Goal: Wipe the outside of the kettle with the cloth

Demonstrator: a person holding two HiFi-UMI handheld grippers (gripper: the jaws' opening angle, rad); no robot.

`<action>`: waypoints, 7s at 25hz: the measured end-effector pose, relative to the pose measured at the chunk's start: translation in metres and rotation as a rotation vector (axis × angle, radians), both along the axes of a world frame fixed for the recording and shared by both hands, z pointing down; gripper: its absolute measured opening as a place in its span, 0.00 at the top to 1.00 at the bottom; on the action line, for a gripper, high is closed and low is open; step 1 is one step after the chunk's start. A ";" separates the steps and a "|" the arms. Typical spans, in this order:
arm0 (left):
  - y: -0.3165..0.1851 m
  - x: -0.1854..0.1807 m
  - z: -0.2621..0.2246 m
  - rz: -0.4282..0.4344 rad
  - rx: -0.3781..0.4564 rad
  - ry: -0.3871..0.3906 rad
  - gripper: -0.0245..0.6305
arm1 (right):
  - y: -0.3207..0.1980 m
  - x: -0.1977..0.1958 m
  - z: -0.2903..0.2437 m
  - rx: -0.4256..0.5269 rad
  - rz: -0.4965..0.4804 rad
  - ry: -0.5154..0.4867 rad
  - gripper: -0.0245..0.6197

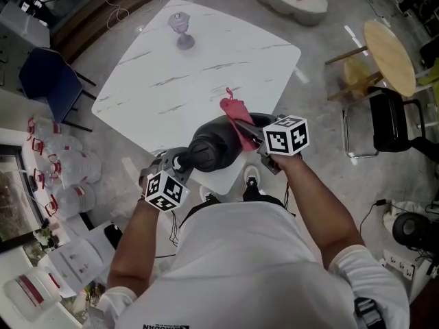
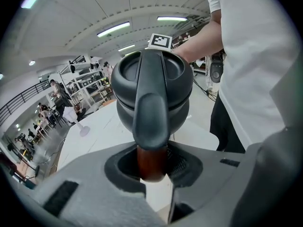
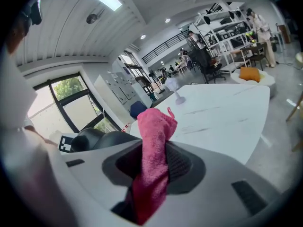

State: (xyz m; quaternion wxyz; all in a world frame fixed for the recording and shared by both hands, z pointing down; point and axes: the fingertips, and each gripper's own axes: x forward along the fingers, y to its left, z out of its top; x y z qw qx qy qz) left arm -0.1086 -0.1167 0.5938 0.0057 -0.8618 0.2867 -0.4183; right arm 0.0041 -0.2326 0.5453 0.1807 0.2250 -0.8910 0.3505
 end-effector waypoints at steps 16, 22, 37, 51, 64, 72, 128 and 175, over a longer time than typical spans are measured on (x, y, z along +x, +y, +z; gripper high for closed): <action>-0.010 0.011 -0.014 0.028 0.056 -0.035 0.82 | -0.029 0.031 0.068 -0.148 0.073 0.030 0.77; -0.010 0.013 -0.016 0.061 0.080 -0.073 0.82 | -0.031 0.049 0.100 -0.190 0.097 0.134 0.77; -0.008 0.023 -0.020 0.151 0.142 -0.150 0.82 | -0.019 0.037 -0.033 0.034 -0.084 0.018 0.76; -0.008 0.035 -0.026 0.258 0.204 -0.250 0.82 | 0.048 -0.026 -0.062 0.103 -0.500 0.068 0.76; -0.013 0.041 -0.030 0.323 0.243 -0.306 0.82 | 0.009 -0.020 -0.020 0.022 -0.554 0.218 0.76; -0.014 0.039 -0.028 0.342 0.258 -0.352 0.83 | -0.002 -0.011 0.025 -0.066 -0.573 0.266 0.76; -0.037 0.059 -0.043 0.382 0.238 -0.506 0.82 | 0.023 -0.070 0.068 -0.121 -1.277 0.767 0.76; -0.069 -0.042 -0.020 -0.152 -0.292 -0.173 0.81 | -0.005 0.010 -0.047 0.164 -0.013 0.145 0.76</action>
